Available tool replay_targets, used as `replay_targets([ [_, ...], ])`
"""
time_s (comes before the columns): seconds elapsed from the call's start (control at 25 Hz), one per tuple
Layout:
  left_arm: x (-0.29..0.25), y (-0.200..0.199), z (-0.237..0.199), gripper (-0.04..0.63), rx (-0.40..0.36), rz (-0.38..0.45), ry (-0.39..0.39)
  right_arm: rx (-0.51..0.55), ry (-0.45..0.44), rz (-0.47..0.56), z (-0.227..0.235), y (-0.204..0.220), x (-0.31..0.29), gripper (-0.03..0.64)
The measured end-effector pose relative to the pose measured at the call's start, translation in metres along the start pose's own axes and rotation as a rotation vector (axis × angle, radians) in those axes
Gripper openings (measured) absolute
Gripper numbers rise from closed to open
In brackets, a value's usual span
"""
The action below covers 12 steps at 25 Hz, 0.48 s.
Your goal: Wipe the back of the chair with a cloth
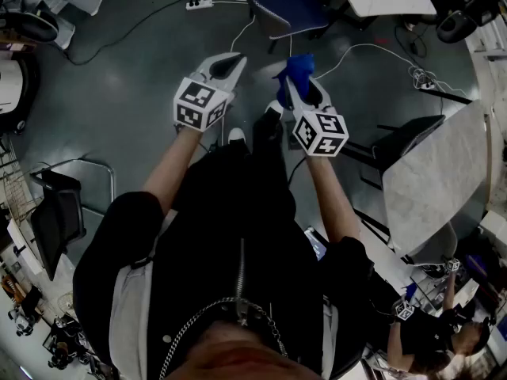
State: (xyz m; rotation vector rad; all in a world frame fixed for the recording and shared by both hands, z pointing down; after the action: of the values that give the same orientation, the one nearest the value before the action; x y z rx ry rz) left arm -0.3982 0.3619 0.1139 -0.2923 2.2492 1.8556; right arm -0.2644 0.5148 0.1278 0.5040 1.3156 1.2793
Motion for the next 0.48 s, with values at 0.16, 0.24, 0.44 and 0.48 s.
replay_targets([
  [0.16,0.007,0.000,-0.001,0.011,-0.002,0.002,0.002,0.009,0.006,0.013,-0.008,-0.001,0.003,0.140],
  [0.24,0.010,0.001,-0.005,0.011,-0.001,0.004,0.002,0.010,-0.007,0.032,-0.012,-0.002,0.001,0.141],
  [0.44,0.005,-0.001,-0.018,0.011,0.000,0.007,0.000,0.013,-0.021,0.063,-0.013,-0.011,-0.008,0.146],
  [0.48,0.002,-0.002,-0.020,0.011,-0.002,0.008,0.001,0.012,-0.021,0.064,-0.012,-0.013,-0.011,0.146],
])
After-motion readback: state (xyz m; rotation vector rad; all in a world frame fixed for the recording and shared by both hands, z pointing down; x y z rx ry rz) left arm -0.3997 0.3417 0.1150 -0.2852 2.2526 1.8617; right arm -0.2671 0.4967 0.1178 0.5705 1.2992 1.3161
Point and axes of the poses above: the fingertips, and each gripper's own axes: x backward along the fingers, z to its right, y out of its underside, the point moved 7 cm from there along x, backward along the fingers, and after that the axes turned 8 degrees about y, right-handed, at the moved point
